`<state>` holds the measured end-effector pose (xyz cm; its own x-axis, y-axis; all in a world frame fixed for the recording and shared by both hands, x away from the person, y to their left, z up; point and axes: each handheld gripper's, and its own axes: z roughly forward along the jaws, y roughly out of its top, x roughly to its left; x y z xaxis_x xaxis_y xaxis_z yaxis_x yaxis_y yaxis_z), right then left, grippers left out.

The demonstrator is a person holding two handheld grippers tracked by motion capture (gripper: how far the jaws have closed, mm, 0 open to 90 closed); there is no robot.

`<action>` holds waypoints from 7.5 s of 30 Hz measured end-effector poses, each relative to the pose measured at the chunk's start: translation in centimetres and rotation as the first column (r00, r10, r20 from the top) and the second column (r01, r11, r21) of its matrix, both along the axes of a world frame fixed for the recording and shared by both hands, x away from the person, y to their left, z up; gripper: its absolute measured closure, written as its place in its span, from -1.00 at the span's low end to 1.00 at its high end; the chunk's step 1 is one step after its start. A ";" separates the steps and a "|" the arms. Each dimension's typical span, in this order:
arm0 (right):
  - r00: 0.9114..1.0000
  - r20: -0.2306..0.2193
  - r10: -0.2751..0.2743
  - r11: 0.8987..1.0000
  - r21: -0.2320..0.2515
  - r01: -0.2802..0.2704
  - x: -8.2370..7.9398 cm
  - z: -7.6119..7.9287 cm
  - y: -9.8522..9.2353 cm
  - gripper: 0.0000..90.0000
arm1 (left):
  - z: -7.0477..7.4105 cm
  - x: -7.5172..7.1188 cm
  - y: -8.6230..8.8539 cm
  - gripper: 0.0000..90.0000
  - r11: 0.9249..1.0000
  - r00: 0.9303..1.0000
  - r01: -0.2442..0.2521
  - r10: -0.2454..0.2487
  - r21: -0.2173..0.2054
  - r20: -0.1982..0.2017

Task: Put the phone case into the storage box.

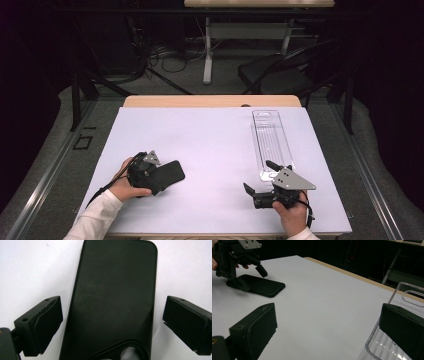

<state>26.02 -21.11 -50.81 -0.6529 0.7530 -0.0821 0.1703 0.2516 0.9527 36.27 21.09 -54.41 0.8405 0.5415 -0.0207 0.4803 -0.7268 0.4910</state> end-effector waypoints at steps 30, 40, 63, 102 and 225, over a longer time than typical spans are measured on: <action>1.000 -0.004 0.004 1.000 -0.003 -0.004 0.0 -0.1 0.1 -0.97 | -0.8 0.0 0.9 -0.85 1.000 1.000 -0.003 0.003 -0.021 -0.001; 1.000 -0.005 0.006 1.000 -0.003 -0.006 0.0 -0.1 0.1 -0.97 | -0.8 -0.1 1.0 -0.77 1.000 1.000 0.007 -0.007 -0.030 0.003; 1.000 -0.004 0.007 1.000 -0.004 -0.007 0.1 -0.1 0.1 -0.97 | -0.7 -0.2 1.1 -0.72 0.999 1.000 0.024 -0.024 -0.033 0.009; 1.000 -0.005 0.008 1.000 -0.003 -0.008 0.1 -0.1 0.1 -0.97 | 0.5 -0.1 2.1 -0.68 0.999 1.000 0.008 -0.008 -0.053 0.007; 0.993 -0.065 0.104 0.956 -0.270 -0.117 1.5 2.8 4.3 -0.92 | 10.1 -1.2 -10.4 -0.67 0.985 0.992 0.112 -0.118 -0.135 -0.039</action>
<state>27.51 -16.85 -47.96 -0.7391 0.6293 -0.2401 0.1717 0.5207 0.8363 35.10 10.70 -44.33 0.8933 0.4312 -0.1264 0.4221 -0.7087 0.5654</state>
